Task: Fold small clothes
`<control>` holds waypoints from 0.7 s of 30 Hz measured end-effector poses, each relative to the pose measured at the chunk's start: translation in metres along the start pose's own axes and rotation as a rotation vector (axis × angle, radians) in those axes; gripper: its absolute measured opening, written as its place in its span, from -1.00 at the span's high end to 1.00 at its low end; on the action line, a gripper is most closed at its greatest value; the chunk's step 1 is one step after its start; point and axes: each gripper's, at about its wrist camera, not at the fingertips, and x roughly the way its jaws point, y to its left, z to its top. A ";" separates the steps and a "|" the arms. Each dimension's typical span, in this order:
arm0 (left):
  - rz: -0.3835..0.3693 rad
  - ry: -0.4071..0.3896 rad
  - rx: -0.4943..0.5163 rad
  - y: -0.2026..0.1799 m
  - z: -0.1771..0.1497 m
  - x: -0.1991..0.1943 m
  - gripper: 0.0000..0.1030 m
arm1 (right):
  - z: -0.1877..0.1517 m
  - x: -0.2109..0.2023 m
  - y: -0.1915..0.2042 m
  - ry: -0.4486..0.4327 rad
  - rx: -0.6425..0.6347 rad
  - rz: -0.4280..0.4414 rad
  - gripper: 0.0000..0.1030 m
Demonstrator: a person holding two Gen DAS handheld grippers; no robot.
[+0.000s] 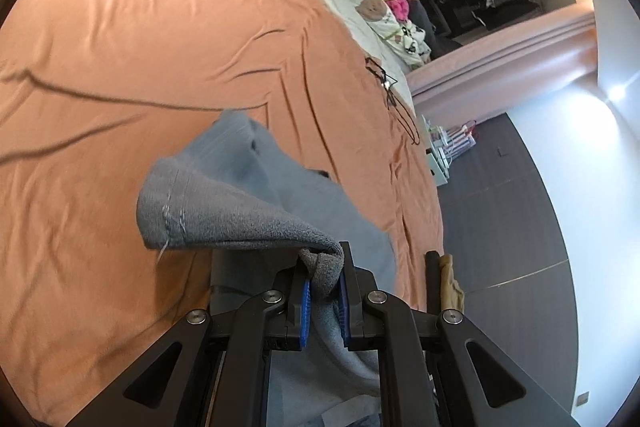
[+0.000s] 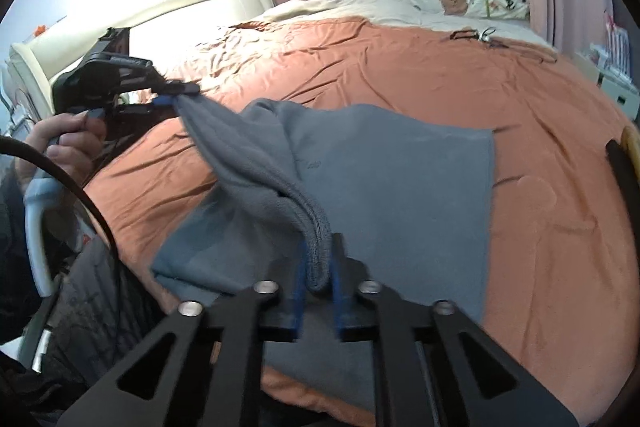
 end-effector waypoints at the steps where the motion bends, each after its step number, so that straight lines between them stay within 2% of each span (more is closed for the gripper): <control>1: 0.005 -0.004 0.017 -0.005 0.003 0.000 0.78 | 0.002 -0.006 -0.001 -0.006 0.015 0.026 0.92; 6: 0.008 -0.029 0.084 -0.025 0.016 -0.006 0.78 | -0.001 -0.031 0.008 -0.023 0.097 0.129 0.92; 10: -0.004 -0.034 0.135 -0.043 0.023 -0.005 0.79 | -0.008 -0.048 0.012 -0.050 0.149 0.180 0.93; 16: -0.039 0.009 0.210 -0.079 0.028 0.016 0.79 | -0.025 -0.067 -0.003 -0.081 0.261 0.169 0.93; 21: -0.070 0.085 0.288 -0.111 0.021 0.051 0.79 | -0.049 -0.077 -0.017 -0.086 0.364 0.133 0.93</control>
